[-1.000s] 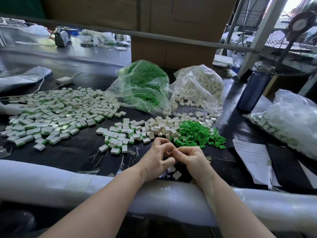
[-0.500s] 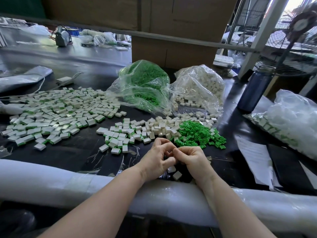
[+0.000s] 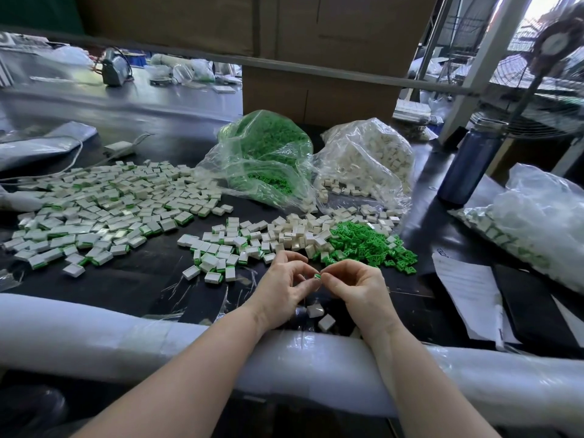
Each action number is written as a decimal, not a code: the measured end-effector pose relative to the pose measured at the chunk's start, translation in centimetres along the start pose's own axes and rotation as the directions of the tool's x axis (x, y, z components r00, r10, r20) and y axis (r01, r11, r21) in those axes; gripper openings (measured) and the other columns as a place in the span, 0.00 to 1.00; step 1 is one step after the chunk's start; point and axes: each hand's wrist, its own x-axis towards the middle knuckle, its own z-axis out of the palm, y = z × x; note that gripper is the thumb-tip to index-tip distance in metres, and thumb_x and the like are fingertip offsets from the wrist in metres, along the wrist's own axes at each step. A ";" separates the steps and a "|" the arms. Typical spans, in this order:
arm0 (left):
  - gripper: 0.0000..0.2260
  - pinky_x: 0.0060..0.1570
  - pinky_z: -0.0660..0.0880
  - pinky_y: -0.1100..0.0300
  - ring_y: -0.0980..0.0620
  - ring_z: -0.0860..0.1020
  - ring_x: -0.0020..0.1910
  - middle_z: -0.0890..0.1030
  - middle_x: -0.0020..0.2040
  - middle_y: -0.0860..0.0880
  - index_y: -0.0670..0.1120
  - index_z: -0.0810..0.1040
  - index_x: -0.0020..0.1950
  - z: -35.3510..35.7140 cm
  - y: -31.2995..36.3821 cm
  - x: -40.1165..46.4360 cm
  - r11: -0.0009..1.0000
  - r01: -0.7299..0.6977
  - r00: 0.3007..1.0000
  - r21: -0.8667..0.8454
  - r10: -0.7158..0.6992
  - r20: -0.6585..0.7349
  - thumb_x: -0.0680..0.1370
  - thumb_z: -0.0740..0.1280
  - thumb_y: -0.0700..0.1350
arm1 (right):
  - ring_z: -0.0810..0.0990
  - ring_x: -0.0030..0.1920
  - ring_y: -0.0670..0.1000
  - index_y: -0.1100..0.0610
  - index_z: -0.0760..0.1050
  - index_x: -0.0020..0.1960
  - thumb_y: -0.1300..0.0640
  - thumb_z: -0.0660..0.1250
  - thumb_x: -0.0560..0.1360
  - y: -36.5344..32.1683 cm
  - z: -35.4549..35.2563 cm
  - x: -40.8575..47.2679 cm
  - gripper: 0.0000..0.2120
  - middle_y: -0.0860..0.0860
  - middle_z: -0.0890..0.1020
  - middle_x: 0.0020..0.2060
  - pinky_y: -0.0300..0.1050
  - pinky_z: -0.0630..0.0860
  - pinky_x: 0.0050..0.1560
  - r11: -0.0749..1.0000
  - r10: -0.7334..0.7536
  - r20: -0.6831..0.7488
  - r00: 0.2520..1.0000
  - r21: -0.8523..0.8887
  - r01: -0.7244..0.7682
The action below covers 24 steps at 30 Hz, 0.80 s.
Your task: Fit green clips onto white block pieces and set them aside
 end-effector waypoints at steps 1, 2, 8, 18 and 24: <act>0.03 0.47 0.74 0.69 0.53 0.75 0.42 0.72 0.52 0.48 0.41 0.80 0.47 -0.1 0.0 0.0 1.000 -0.001 1.000 -0.009 0.001 -0.008 0.74 0.69 0.39 | 0.81 0.34 0.45 0.56 0.81 0.37 0.66 0.71 0.70 0.0 0.0 0.0 0.06 0.49 0.83 0.31 0.36 0.77 0.36 1.000 -0.006 -0.008 1.000 -0.019 0.006; 0.03 0.48 0.76 0.63 0.50 0.76 0.44 0.75 0.50 0.47 0.42 0.80 0.47 -0.2 0.0 0.0 1.000 0.006 1.000 -0.030 -0.006 -0.015 0.75 0.69 0.39 | 0.80 0.34 0.44 0.56 0.81 0.38 0.66 0.72 0.69 -0.1 -0.1 0.0 0.06 0.49 0.83 0.31 0.37 0.78 0.38 0.999 -0.012 -0.014 1.000 -0.037 0.012; 0.08 0.40 0.77 0.65 0.57 0.78 0.35 0.79 0.38 0.49 0.48 0.79 0.44 -0.4 0.1 -0.1 0.980 0.035 0.998 -0.196 -0.043 -0.037 0.74 0.68 0.35 | 0.79 0.32 0.42 0.57 0.80 0.38 0.66 0.74 0.67 -0.2 0.4 -0.1 0.06 0.49 0.82 0.31 0.33 0.75 0.36 0.994 -0.020 0.021 1.000 -0.109 0.022; 0.03 0.45 0.71 0.75 0.62 0.77 0.39 0.79 0.39 0.56 0.47 0.83 0.46 0.1 0.1 -0.3 0.984 -0.013 0.999 0.179 0.005 0.048 0.73 0.71 0.43 | 0.78 0.42 0.50 0.54 0.79 0.42 0.63 0.69 0.72 0.8 -0.4 0.5 0.04 0.49 0.81 0.38 0.45 0.75 0.48 0.900 -0.071 -0.339 0.938 -0.427 -0.086; 0.08 0.44 0.70 0.69 0.56 0.75 0.41 0.74 0.42 0.54 0.43 0.84 0.45 0.2 0.1 -0.1 0.976 -0.016 0.999 0.218 0.007 0.042 0.75 0.69 0.47 | 0.73 0.54 0.52 0.57 0.79 0.50 0.62 0.66 0.74 1.1 -0.1 0.7 0.06 0.51 0.80 0.49 0.40 0.65 0.55 0.763 -0.117 -0.271 0.955 -0.641 -0.089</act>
